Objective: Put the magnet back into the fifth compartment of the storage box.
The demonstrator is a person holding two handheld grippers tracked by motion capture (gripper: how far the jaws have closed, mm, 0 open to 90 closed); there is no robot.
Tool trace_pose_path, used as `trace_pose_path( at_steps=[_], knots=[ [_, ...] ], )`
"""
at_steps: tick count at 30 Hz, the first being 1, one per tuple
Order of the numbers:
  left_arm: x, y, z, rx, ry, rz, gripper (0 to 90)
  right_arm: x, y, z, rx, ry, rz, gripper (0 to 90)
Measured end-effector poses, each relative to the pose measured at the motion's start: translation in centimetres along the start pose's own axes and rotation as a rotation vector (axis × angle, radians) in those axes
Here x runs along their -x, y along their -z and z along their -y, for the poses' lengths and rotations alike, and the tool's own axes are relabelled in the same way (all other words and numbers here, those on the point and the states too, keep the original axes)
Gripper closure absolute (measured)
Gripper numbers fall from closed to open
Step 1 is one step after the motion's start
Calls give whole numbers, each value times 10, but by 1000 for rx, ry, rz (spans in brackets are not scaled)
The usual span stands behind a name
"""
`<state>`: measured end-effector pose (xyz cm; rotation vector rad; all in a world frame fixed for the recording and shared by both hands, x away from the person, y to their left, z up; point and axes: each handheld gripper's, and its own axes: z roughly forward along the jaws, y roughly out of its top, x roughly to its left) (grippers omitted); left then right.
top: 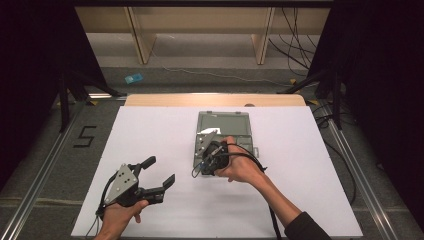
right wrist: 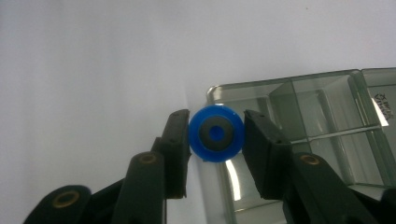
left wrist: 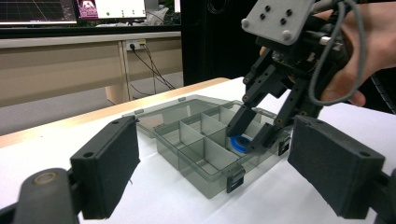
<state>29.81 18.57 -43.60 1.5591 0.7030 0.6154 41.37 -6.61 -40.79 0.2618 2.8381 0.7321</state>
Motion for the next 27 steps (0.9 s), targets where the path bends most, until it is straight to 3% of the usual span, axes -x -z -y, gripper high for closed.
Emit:
trace_pose_path(
  at_steps=[12,27],
  knots=[
    [0,0,0,4,3,0,157,15,-1,-4,27,-22,35,625],
    [1,0,0,5,3,2,156,26,-18,-4,16,-34,35,625]
  ],
)
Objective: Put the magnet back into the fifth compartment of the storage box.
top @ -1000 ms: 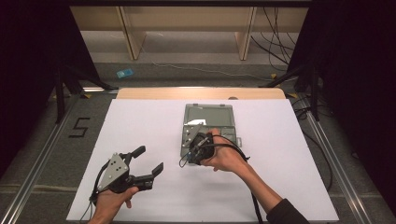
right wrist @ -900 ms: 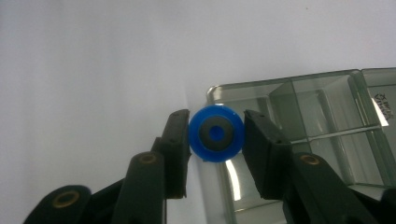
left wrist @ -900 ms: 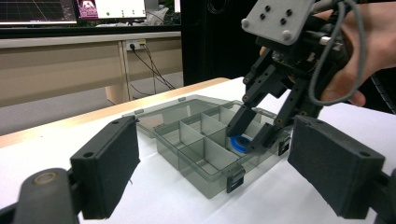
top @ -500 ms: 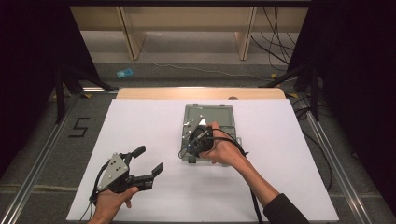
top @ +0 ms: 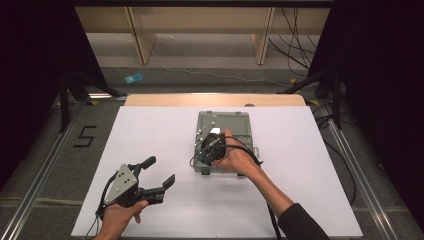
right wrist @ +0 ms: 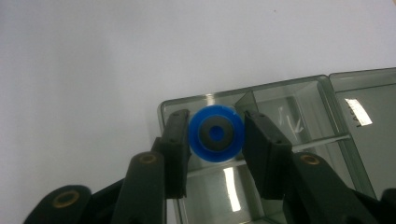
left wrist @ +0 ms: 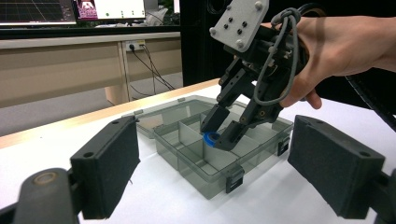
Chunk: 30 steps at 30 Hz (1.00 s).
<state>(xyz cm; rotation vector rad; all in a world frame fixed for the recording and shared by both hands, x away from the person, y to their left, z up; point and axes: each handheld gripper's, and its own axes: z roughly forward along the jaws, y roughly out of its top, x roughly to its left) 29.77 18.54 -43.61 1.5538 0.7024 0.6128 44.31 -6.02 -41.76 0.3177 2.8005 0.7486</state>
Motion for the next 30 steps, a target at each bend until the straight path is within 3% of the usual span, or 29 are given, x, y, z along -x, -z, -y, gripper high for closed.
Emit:
trace_pose_path(
  at_steps=[15,16,18,30],
  knots=[
    [0,-1,0,-1,0,3,156,5,-10,-4,-4,-7,3,624],
    [-2,-2,0,14,-15,12,156,5,-11,-4,-7,-6,2,625],
    [-1,0,0,1,1,1,156,6,-12,-3,-11,-10,-1,624],
    [0,0,0,1,-4,6,156,7,-20,-2,-32,-16,-11,621]
  ],
)
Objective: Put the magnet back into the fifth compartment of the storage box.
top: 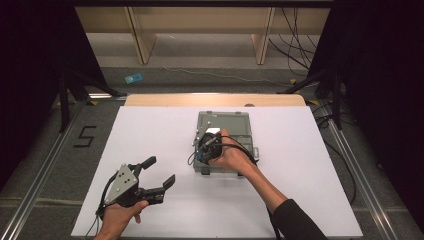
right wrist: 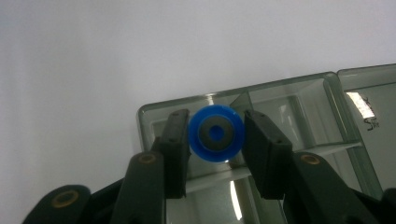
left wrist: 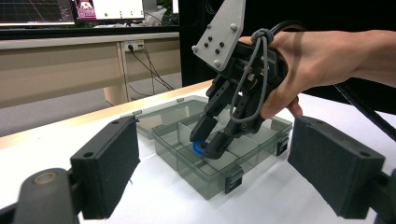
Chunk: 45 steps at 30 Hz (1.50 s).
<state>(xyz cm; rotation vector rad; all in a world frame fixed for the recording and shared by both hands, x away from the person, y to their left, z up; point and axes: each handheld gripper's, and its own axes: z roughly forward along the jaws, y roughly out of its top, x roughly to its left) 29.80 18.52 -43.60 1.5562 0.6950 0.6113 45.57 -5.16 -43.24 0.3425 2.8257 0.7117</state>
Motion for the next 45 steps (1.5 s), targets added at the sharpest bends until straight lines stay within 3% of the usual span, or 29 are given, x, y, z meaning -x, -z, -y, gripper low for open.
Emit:
trace_pose_path(
  at_steps=[6,12,20,30,45],
  knots=[
    [0,0,0,0,-6,0,156,1,-2,1,-5,-7,-4,610],
    [0,0,0,3,-5,0,156,1,-1,1,8,-34,1,513],
    [0,1,-1,4,-1,-2,157,3,12,1,82,-67,47,398],
    [0,1,-1,4,2,-3,157,-1,26,0,153,-106,60,315],
    [0,2,0,0,1,-4,157,-6,42,4,235,-132,91,296]
  ],
)
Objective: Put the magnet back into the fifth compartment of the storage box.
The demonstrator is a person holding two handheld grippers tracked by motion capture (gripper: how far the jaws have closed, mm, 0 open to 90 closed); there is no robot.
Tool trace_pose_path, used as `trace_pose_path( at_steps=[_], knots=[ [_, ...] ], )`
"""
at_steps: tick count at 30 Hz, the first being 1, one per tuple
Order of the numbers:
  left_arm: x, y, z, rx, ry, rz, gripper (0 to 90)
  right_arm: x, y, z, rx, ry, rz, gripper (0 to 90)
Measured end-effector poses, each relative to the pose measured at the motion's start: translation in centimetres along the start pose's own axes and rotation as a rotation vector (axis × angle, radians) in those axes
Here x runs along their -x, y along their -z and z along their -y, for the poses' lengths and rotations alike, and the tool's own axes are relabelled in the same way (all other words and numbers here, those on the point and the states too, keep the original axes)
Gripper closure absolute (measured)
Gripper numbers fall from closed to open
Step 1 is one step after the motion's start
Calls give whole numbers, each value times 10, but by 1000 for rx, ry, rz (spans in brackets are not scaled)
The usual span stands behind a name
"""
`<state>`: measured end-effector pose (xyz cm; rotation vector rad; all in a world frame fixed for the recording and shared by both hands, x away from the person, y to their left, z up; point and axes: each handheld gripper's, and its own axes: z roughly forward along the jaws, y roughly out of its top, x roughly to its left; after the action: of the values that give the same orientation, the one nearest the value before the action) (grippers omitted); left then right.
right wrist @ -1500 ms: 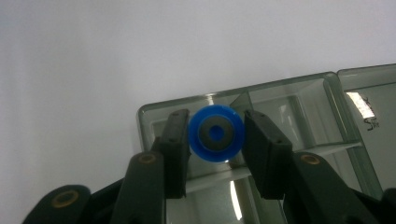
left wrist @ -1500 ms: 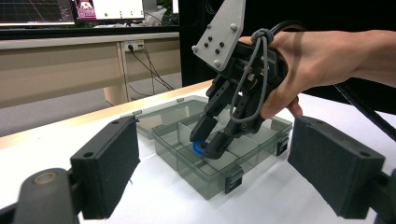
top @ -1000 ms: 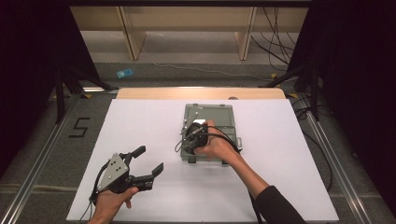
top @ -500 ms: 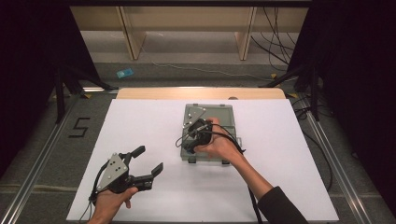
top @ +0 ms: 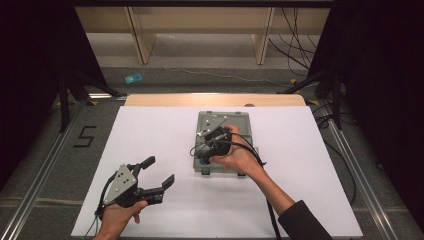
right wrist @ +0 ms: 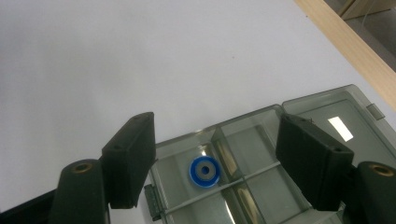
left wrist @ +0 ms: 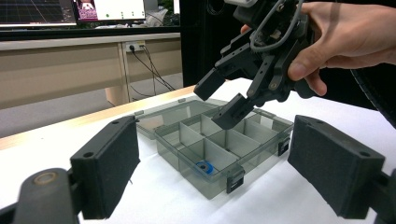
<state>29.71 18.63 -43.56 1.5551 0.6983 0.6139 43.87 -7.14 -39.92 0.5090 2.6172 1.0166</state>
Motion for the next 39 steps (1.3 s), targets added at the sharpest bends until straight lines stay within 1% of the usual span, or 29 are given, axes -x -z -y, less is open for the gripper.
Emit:
trace_pose_path(
  at_steps=[2,4,5,6,7,8,9,10,11,12,13,16,17,21,23,24,25,26,27,29,30,31,32,33,34,36,37,39],
  knots=[
    [0,0,0,0,1,0,156,-1,3,-1,2,-19,0,292],
    [0,0,0,-1,1,-1,156,-2,5,-1,6,-17,-2,290],
    [0,0,0,0,1,-1,156,-2,5,-1,13,-9,-2,289],
    [-1,0,0,0,0,-1,157,-2,6,-1,19,-8,4,286],
    [-1,0,0,0,-1,-1,157,-3,7,-1,17,-17,2,285],
    [-1,0,0,-1,-5,-1,157,-3,8,-1,17,-17,4,284],
    [0,0,0,-1,-1,-1,156,-4,9,-1,23,-20,3,284],
    [0,0,0,-1,1,-1,157,-3,9,-1,37,4,2,283],
    [0,0,0,-1,1,-1,157,-3,9,-1,46,4,15,279],
    [0,0,0,-4,0,-3,157,-3,11,-1,39,-4,5,271],
    [0,1,0,-5,-1,-4,156,-4,11,-1,46,-3,15,265],
    [0,0,0,-5,0,-4,156,-4,14,0,52,1,23,253],
    [0,0,0,-3,1,-2,157,-4,15,0,49,-5,12,251],
    [0,0,0,-5,0,-2,157,-5,19,2,77,-10,27,247],
    [0,0,0,-6,0,-4,156,-4,22,4,78,-24,13,246],
    [0,0,0,-6,1,-4,156,-4,22,5,82,-20,26,245],
    [0,0,0,-6,2,-4,156,-4,23,7,80,-26,23,245],
    [-1,0,0,-5,-1,-4,156,-3,23,8,86,-25,34,245],
    [-1,1,0,-6,-5,-5,156,-2,24,9,78,-26,23,244],
    [-1,0,0,-5,-4,-5,156,-2,24,11,93,-38,39,244],
    [-1,0,0,-5,-2,-4,156,-1,26,12,85,-41,31,242],
    [-1,0,0,-7,-1,-4,156,0,26,12,89,-42,33,242],
    [0,0,0,-7,0,-5,157,-1,26,13,101,-47,46,242],
    [0,0,0,-8,-1,-5,156,0,27,14,98,-51,34,243],
    [0,-1,0,-8,-3,-5,157,0,28,14,105,-47,38,243],
    [0,-1,0,-9,-2,-4,157,0,29,15,100,-57,36,242],
    [0,-1,0,-9,-1,-4,157,1,30,15,102,-51,34,242],
    [-1,-1,0,-6,-4,-2,157,0,31,15,113,-58,35,242]
  ],
)
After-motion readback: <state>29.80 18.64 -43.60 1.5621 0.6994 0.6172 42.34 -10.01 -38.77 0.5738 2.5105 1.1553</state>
